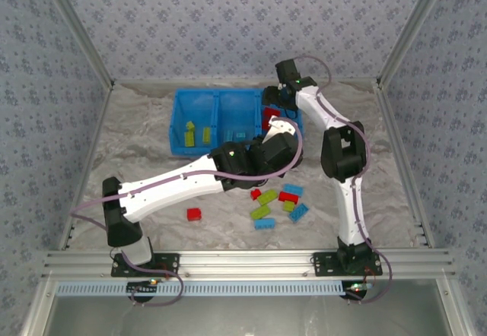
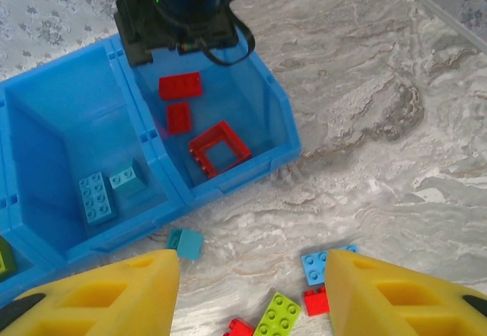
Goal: Sort the legos into containers by color
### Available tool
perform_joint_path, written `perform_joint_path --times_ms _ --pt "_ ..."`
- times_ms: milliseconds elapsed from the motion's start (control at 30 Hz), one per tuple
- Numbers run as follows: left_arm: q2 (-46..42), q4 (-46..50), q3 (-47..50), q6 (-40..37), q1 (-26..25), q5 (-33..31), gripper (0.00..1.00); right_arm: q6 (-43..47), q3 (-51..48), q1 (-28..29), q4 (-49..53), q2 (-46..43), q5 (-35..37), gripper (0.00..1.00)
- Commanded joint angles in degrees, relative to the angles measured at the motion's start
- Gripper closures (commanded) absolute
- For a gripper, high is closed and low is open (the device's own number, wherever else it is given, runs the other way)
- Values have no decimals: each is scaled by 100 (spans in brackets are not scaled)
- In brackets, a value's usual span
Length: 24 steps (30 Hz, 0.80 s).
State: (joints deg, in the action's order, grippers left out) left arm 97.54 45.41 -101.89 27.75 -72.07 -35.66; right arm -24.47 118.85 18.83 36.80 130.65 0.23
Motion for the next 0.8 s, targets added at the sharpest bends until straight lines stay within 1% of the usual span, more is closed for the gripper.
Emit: perform_joint_path --times_ms 0,100,200,300,433,500,600,667,700,767 --pt "-309 99 51 169 -35 -118 47 -57 31 28 213 -242 40 24" --pt "-420 131 148 252 -34 -168 47 -33 -224 60 50 -595 150 32" --pt "-626 176 474 500 3 -244 47 -32 -714 131 -201 -1296 473 43" --pt "-874 119 1004 855 239 123 47 -45 -1522 240 -545 -2335 890 49" --pt "-1102 -171 1808 1388 895 1126 47 -62 -3018 575 -1016 -4009 1383 50" --pt "-1138 -343 2095 1585 1139 1449 47 -37 -3773 848 -1213 -4875 1547 50" --pt "-1044 -618 2340 1642 1248 1741 46 28 -4762 1329 -1318 -6030 1583 50" --pt "-872 -621 2388 1607 1255 1916 46 36 -5313 1704 -1104 -6639 1719 50" --pt "-765 -807 2415 1555 1248 2044 45 31 -5539 1906 -970 -6933 1736 50" --pt "-617 -1083 2558 1345 1240 2391 44 -48 -5861 2268 -730 -7463 1600 49"
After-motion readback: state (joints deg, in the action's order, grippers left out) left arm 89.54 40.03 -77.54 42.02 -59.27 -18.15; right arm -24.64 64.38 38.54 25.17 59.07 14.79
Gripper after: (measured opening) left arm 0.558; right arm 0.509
